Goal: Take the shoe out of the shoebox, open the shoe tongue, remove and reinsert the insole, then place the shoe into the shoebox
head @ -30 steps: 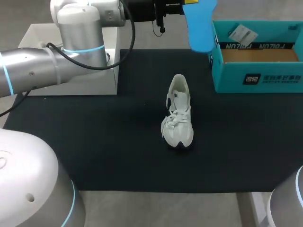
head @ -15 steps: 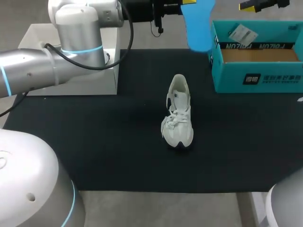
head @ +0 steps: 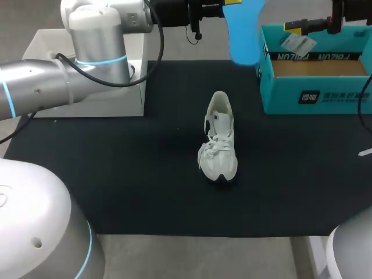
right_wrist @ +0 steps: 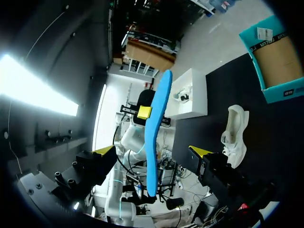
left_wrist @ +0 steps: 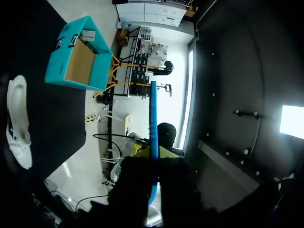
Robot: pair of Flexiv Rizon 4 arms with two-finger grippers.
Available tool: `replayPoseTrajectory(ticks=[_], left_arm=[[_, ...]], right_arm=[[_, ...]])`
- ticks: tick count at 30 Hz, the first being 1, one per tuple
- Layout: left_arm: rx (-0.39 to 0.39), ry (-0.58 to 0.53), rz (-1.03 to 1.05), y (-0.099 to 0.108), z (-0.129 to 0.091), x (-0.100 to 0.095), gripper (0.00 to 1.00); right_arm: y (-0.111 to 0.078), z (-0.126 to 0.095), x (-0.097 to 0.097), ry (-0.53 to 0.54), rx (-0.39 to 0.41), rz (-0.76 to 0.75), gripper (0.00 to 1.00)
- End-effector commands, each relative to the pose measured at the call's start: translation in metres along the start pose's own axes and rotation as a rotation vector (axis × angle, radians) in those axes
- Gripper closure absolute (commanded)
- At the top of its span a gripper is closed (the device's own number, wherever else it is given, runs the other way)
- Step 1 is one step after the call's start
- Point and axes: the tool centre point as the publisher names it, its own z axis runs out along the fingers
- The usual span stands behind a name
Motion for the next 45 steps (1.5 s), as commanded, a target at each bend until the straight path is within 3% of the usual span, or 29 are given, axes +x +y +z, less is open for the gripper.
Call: replayPoseTrajectory(ticks=[1, 9, 15, 37, 40, 42, 45], left_arm=[[-0.001, -0.010, -0.002, 0.000, -0.001, 0.001, 1.00], [-0.031, -0.043, 0.006, 0.000, -0.002, 0.000, 1.00], [-0.067, -0.106, 0.058, 0.001, -0.004, -0.003, 1.00], [-0.041, -0.054, 0.046, 0.002, -0.004, -0.006, 1.00], [0.058, -0.121, 0.338, 0.002, -0.005, -0.003, 1.00], [0.114, 0.055, 0.524, 0.008, -0.010, 0.002, 1.00], [0.157, 0.058, 0.621, 0.016, -0.009, 0.000, 1.00]], right_arm=[[-0.006, 0.005, -0.026, 0.181, -0.035, 0.029, 0.00], [0.000, 0.000, -0.036, 0.203, -0.053, 0.043, 0.00], [0.003, -0.001, -0.026, 0.196, -0.038, 0.045, 0.00], [0.004, 0.002, -0.020, 0.202, -0.034, 0.061, 0.00], [0.004, 0.002, -0.020, 0.202, -0.034, 0.061, 0.00], [0.004, 0.002, -0.020, 0.202, -0.034, 0.061, 0.00], [0.004, 0.002, -0.020, 0.202, -0.034, 0.061, 0.00]])
